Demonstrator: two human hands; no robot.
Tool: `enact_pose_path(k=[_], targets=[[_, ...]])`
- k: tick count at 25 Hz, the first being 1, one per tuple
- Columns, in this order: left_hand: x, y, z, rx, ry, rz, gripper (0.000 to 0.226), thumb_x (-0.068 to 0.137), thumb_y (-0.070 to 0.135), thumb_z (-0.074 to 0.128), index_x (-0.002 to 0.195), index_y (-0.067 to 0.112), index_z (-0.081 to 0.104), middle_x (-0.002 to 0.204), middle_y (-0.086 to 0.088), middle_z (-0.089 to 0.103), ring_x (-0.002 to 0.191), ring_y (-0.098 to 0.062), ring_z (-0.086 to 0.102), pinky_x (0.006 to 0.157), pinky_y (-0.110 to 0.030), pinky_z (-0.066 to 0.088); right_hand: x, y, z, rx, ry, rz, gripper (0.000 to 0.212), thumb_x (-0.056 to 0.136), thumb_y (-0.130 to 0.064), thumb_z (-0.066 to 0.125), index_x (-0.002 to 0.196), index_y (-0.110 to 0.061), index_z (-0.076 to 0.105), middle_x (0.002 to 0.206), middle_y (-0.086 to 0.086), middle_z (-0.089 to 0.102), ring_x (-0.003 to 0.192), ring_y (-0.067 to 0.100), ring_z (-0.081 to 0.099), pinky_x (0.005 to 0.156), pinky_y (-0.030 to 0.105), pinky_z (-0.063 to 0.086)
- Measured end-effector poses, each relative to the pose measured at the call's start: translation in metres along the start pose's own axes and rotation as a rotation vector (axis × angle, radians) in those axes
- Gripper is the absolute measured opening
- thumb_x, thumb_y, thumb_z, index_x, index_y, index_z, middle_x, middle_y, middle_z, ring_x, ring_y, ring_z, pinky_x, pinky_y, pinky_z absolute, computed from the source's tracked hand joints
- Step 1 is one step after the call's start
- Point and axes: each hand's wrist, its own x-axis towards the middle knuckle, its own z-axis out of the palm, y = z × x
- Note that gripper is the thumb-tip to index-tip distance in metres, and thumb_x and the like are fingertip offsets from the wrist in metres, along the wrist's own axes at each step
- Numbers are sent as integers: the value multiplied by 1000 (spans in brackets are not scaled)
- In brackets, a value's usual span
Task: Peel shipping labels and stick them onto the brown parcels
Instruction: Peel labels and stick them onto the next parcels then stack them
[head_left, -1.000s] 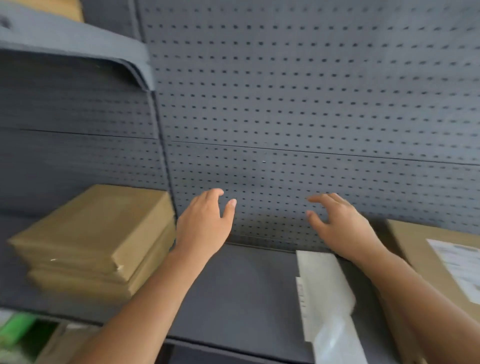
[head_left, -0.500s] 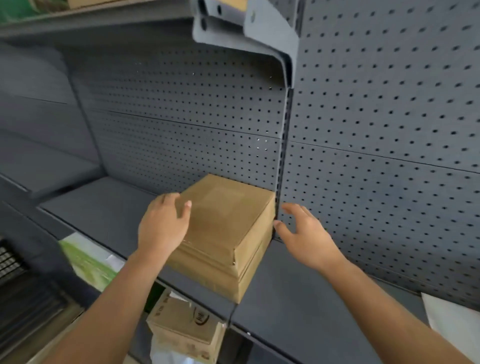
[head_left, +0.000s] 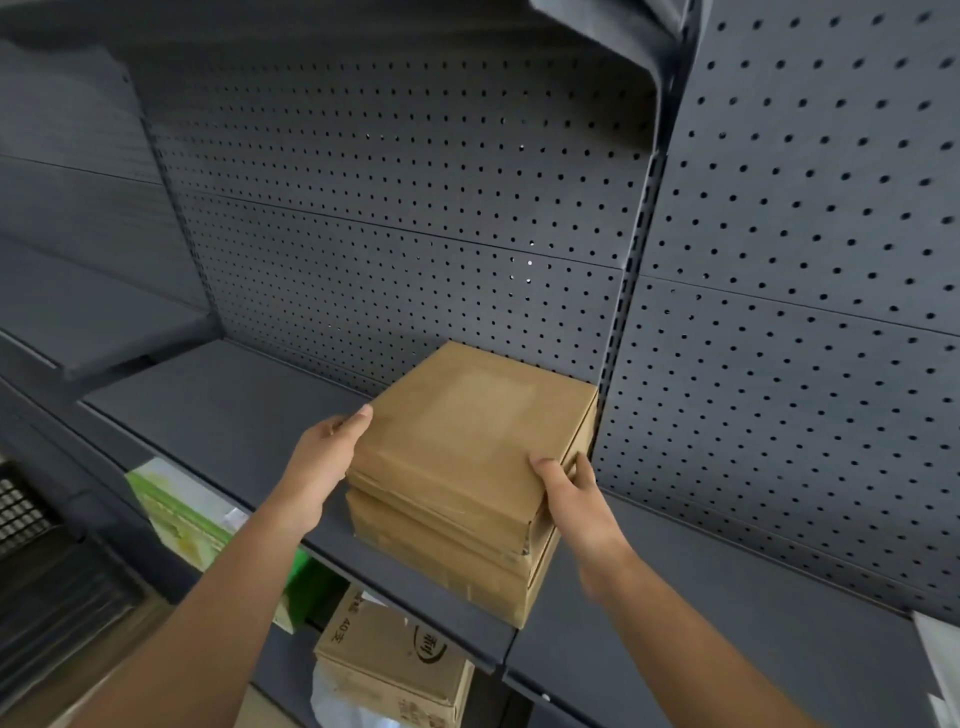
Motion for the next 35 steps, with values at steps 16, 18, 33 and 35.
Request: enact_pose_path(k=[16,18,33,35], targets=[[-121,28,117,107,-478,170,59,87,64,64,139,39,53,131,21,61,118,-7,59,101,-35,46,-81,23,-172,116,179,-81,23,95,-33,56,114,-38,69,106,-8,78,102,19,72,84,36,54],[-144,26,151,97,-547,199,37,93,57,61,127,42,60,120,27,64,112,1,60,86,-22,45,-99,35,-205,150,238,-77,23,95,-32,57,115,-37,68,105,-7,78,100,18,72,80,34,55],[-200,-37,244,214,-583,198,41,100,49,54,140,37,47,100,36,47,86,14,46,76,-19,39,-126,132,-283,173,312,32,30,97,-26,58,125,-34,64,113,-7,76,107,16,71,103,42,52],[-199,-43,243,236,-572,182,34,100,48,55,132,41,46,99,35,48,92,8,52,73,-17,39,-123,140,-281,159,300,38,30,96,-28,59,124,-38,63,114,-9,76,108,16,70,103,43,52]])
